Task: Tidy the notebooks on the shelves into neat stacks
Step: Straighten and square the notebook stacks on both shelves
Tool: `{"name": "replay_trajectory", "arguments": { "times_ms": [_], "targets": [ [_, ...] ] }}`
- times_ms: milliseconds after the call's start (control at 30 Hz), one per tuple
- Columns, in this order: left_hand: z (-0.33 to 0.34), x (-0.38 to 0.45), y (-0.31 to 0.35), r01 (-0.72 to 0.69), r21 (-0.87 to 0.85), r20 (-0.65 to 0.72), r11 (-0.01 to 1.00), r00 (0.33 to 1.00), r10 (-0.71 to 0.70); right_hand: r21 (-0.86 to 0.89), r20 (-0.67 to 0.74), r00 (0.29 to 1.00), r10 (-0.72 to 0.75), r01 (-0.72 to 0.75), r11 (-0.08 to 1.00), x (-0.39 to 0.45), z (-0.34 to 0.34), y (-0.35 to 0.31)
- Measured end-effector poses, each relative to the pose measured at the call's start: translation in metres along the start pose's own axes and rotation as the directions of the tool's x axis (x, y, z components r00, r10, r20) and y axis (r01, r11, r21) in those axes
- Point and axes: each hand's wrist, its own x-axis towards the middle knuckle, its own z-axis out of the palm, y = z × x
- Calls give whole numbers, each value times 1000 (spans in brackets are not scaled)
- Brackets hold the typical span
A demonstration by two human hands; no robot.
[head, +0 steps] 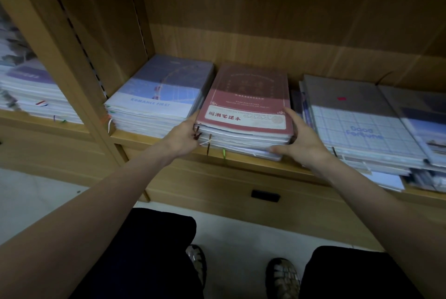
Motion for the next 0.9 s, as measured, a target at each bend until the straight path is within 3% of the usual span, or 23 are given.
{"name": "replay_trajectory", "arguments": {
  "times_ms": [233, 367, 467, 900],
  "targets": [
    [0, -7, 1, -43, 171, 19, 984, 999, 40, 8, -1, 1000, -27, 27, 1000, -11, -6, 3],
    [6, -10, 5, -65, 348, -18, 935, 997, 76, -234, 60, 998, -35, 48, 971, -23, -5, 1],
    [9, -10, 12, -55, 350, -16, 935, 998, 64, -412, 71, 997, 13, 17, 911, -27, 8, 1],
    [10, 1, 3, 69, 419, -190, 906, 982, 13, -556, 130, 991, -27, 95, 826, 0, 4, 0]
  ]
}}
